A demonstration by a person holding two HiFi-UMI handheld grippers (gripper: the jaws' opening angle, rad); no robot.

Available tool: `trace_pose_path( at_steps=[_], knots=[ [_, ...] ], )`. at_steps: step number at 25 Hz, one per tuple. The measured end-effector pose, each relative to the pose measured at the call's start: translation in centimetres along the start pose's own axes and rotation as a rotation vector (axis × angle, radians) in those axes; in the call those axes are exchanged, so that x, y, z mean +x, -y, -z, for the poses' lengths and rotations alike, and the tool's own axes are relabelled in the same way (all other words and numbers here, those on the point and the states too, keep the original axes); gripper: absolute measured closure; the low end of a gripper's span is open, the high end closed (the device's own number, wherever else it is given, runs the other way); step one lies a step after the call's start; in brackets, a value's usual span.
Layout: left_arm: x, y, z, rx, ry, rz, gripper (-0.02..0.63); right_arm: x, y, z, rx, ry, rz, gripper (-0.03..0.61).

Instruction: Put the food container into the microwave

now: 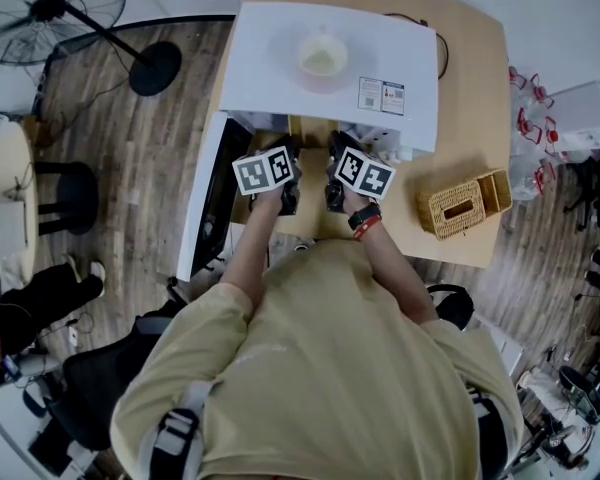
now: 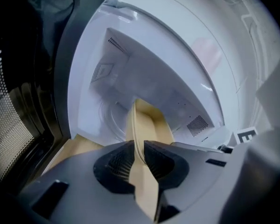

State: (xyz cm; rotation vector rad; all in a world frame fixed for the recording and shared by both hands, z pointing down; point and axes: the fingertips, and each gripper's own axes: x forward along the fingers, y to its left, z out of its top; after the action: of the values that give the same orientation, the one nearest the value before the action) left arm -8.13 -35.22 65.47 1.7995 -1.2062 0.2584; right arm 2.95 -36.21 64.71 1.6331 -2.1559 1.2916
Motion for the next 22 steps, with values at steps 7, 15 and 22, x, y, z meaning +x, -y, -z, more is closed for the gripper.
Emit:
trace_pose_path(
  at_steps=[7, 15, 22],
  knots=[
    [1.5, -0.3, -1.5, -0.001, 0.017, 0.011, 0.552, 1.4, 0.2, -1.2, 0.012, 0.042, -0.002, 0.505],
    [2.4, -0.4, -3.5, 0.011, 0.068, 0.04, 0.552, 2.8, 0.0, -2.0, 0.021, 0.078, -0.019, 0.497],
    [3.1, -0.7, -4.1, 0.029, 0.08, 0.05, 0.552, 3.4, -0.1, -2.3, 0.005, 0.095, -0.011, 0.489]
  ],
)
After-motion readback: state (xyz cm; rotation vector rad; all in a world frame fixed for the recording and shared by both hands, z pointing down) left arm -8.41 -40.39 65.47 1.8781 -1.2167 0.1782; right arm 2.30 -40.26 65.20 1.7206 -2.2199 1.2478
